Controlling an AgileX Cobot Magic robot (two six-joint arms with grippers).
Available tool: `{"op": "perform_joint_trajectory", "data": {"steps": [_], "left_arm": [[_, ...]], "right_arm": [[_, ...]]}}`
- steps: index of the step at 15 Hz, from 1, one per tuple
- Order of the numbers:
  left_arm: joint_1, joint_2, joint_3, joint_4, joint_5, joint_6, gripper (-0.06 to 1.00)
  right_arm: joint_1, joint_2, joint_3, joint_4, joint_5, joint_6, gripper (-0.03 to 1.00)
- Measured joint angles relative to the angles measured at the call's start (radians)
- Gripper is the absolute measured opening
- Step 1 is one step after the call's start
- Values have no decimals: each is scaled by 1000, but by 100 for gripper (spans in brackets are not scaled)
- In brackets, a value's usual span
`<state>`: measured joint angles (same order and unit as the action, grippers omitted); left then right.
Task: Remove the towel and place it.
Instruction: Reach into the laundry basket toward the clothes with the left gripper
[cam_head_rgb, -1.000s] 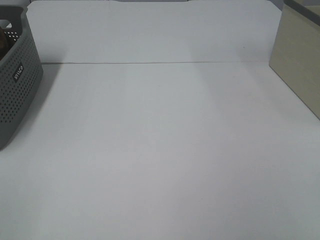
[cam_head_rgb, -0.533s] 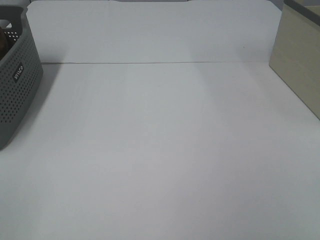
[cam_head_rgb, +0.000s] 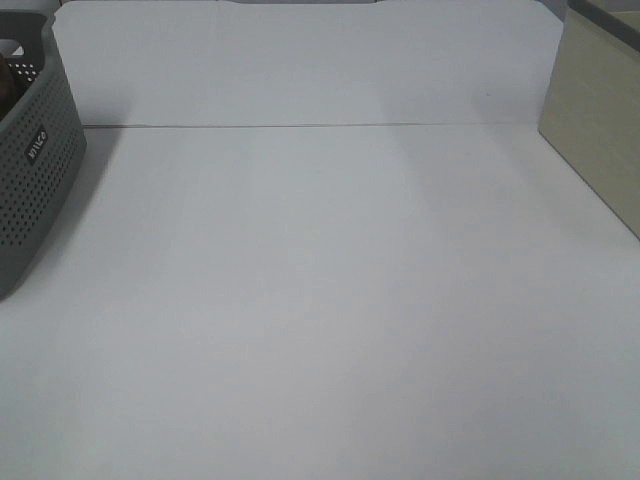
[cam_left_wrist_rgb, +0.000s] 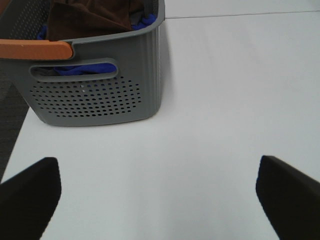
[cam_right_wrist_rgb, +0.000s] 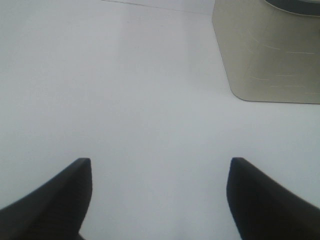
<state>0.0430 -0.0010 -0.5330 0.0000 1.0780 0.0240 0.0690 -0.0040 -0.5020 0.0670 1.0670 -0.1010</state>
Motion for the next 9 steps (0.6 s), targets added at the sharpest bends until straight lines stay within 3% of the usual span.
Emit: {"op": "perform_joint_trajectory", "data": {"steps": [3,9], "left_arm": [[0,172,-191,24,131,137,99],[0,655,-595,80,138,478,99]], "right_arm": [[0,0,0,0,0,0,73],[0,0,0,0,0,0,73]]}}
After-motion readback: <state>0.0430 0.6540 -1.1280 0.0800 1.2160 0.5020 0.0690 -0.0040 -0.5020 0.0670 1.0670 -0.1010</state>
